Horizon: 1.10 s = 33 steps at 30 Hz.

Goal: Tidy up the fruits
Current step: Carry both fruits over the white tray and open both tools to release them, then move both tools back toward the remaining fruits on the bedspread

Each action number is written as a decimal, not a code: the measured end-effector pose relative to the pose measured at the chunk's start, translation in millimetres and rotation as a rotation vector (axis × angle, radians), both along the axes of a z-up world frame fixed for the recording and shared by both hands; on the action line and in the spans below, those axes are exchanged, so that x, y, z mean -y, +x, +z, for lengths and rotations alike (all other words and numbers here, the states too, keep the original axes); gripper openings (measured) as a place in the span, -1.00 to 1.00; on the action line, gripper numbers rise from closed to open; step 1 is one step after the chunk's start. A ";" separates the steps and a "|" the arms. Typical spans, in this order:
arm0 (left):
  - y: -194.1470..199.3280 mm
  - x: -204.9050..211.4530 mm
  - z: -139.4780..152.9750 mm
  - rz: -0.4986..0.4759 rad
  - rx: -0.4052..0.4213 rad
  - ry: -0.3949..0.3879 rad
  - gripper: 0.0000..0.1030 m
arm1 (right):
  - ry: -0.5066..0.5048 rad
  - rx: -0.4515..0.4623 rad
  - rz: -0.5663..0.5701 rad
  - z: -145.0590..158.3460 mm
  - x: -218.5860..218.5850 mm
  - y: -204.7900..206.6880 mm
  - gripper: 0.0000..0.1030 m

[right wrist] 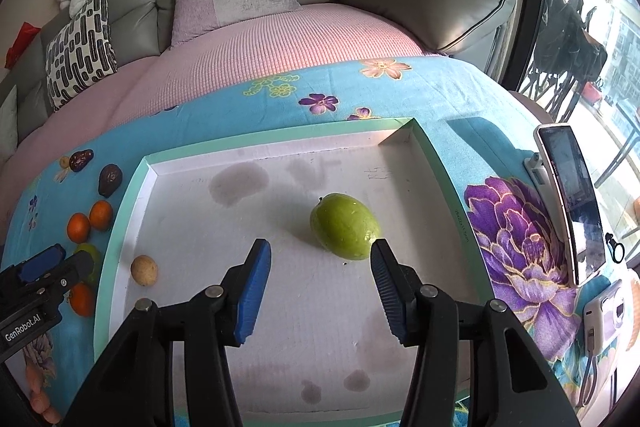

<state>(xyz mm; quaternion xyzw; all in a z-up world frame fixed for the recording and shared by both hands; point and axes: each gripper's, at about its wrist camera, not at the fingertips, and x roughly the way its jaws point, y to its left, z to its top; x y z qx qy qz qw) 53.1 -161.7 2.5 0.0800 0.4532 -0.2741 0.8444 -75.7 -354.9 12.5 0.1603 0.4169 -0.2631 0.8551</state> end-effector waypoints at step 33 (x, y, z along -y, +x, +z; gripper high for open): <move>28.8 -49.5 6.4 0.117 0.043 -0.180 1.00 | -0.035 0.115 0.028 1.5 -15.7 10.8 0.94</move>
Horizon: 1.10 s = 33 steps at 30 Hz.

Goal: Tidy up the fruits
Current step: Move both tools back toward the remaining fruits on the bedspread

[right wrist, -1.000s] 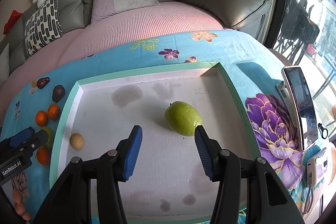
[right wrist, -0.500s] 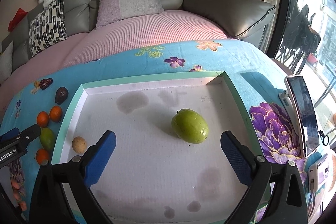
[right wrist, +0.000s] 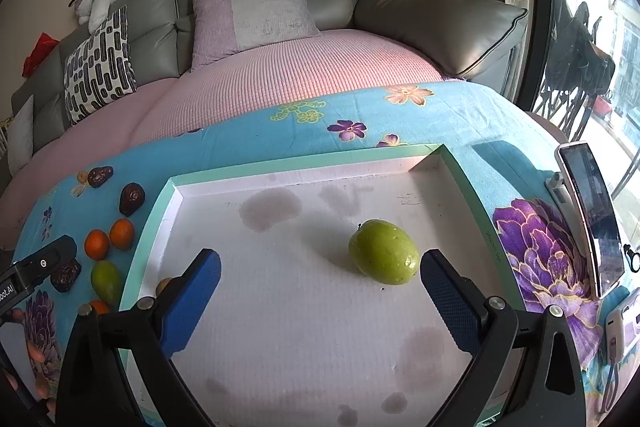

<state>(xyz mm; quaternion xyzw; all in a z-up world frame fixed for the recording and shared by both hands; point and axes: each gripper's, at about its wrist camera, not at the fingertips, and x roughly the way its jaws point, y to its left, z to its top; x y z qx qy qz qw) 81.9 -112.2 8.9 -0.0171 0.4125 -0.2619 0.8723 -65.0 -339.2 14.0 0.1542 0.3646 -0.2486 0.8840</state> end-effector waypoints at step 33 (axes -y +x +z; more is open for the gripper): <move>40.7 -96.0 -10.9 0.222 -0.069 0.060 0.73 | 0.007 0.015 0.471 -11.8 -147.0 91.3 0.27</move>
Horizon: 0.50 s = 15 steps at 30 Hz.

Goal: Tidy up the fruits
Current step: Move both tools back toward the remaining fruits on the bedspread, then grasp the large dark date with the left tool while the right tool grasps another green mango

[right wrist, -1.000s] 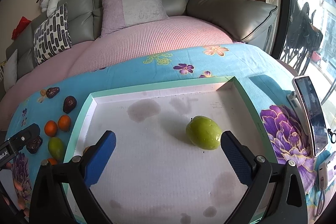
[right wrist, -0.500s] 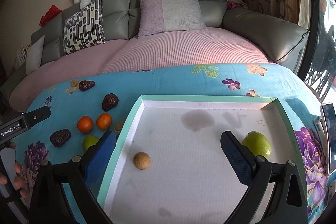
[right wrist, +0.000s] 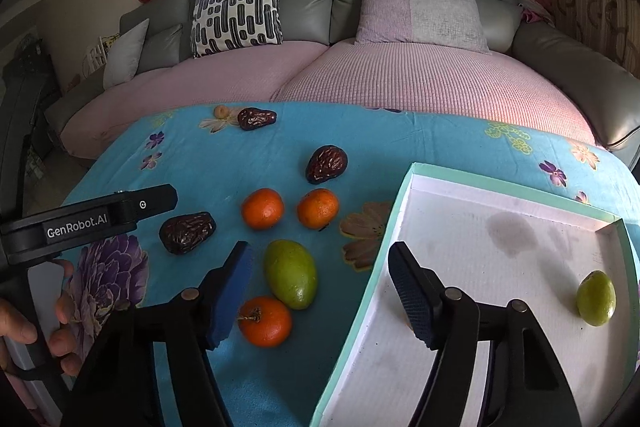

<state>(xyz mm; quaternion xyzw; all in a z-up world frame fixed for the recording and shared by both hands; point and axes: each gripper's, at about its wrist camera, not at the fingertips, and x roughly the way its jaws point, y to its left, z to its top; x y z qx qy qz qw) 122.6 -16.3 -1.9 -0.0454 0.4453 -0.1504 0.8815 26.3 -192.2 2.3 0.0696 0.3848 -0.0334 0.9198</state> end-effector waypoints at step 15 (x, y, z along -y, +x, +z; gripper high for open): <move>11.6 11.8 -42.2 -0.065 -0.140 -0.025 0.03 | -0.017 -0.115 0.053 -36.5 -19.9 28.2 -0.08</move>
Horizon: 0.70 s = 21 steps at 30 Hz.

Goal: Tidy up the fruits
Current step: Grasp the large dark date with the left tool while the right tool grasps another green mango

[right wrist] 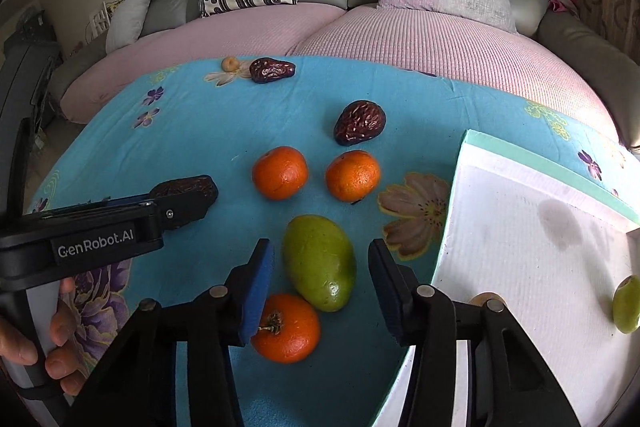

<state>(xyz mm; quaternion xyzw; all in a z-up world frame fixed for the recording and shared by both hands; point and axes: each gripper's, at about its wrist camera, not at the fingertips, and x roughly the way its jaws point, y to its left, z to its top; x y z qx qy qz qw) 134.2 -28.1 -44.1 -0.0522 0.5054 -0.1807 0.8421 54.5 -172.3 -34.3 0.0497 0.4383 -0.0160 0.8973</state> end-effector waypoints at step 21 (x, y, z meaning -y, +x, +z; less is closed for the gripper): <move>-16.7 -0.2 50.2 -0.017 0.132 -0.058 -0.18 | 0.028 0.109 -0.046 43.8 16.6 -29.0 -0.20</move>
